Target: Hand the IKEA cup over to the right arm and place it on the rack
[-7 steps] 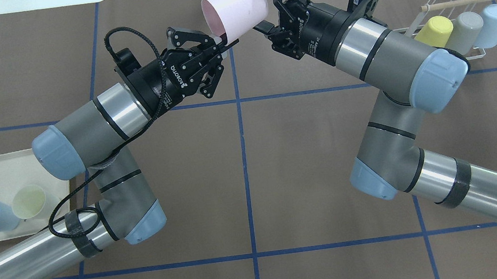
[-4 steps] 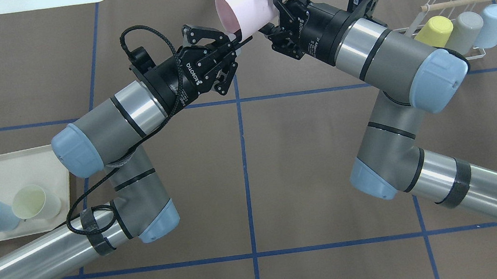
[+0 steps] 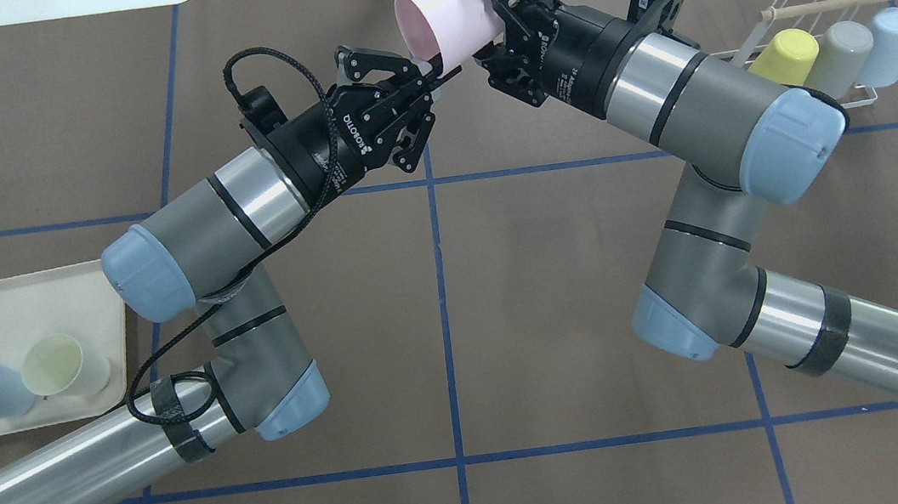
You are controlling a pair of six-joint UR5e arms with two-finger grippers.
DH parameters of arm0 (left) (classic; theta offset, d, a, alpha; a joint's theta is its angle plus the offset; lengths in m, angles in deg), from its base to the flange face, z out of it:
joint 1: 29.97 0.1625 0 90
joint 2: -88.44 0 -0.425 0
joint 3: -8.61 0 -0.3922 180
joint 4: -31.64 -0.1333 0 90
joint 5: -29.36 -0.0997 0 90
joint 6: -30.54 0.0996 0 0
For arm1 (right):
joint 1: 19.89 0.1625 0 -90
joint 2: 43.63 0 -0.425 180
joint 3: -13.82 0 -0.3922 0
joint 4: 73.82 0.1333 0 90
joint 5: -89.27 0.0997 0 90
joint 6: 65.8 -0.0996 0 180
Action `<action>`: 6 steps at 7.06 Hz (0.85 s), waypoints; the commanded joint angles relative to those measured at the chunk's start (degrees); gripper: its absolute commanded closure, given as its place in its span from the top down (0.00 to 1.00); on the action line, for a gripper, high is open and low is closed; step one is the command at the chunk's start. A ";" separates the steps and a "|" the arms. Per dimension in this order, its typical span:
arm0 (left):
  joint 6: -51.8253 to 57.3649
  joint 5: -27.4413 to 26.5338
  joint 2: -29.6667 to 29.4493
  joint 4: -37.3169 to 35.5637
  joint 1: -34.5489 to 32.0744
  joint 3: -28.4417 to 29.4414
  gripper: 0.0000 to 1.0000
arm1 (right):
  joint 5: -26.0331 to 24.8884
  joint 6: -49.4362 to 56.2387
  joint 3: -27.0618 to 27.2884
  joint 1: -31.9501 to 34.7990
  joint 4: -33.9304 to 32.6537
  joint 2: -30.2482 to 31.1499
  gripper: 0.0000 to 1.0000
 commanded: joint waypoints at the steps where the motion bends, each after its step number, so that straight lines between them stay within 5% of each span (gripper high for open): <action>1: 1.04 0.09 0.35 0.16 -0.03 -0.08 0.99 | 0.00 -0.24 -0.01 0.00 0.17 0.16 0.00; 6: 5.10 0.52 0.88 1.83 -0.47 -0.08 1.00 | 0.00 1.33 -1.49 5.07 -0.26 0.77 0.00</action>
